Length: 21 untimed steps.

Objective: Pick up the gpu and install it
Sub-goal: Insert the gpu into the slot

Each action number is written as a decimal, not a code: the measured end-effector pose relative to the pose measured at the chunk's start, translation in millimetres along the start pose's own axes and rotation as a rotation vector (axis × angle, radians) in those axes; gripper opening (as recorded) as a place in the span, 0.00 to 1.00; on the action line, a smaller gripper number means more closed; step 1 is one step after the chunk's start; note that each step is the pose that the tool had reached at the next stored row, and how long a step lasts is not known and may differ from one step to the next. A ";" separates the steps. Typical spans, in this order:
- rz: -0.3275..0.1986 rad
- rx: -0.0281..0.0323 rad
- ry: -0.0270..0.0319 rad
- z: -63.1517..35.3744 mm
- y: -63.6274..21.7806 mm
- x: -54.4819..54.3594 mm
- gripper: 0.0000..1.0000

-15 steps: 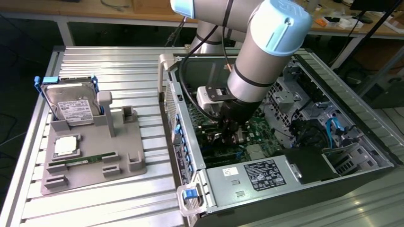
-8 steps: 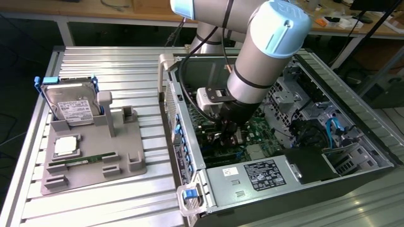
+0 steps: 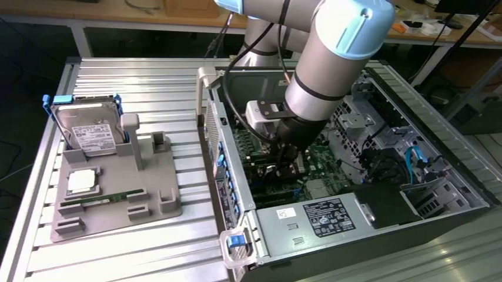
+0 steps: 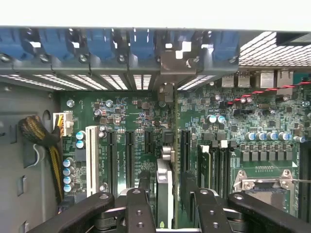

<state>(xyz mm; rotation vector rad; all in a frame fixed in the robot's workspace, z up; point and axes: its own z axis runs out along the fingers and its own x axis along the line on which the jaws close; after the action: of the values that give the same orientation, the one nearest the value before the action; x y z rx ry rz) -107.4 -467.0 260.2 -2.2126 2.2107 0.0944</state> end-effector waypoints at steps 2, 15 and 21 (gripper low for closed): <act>0.000 0.0005 0.0000 -2.8 0.1 -0.1 0.40; 0.000 0.0047 -0.0002 -20.7 0.7 -1.6 0.38; 0.000 0.0047 -0.0001 -20.8 0.7 -1.6 0.13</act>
<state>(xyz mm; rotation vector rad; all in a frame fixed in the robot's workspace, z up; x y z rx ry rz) -107.4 -466.5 281.1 -2.2104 2.2083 0.0892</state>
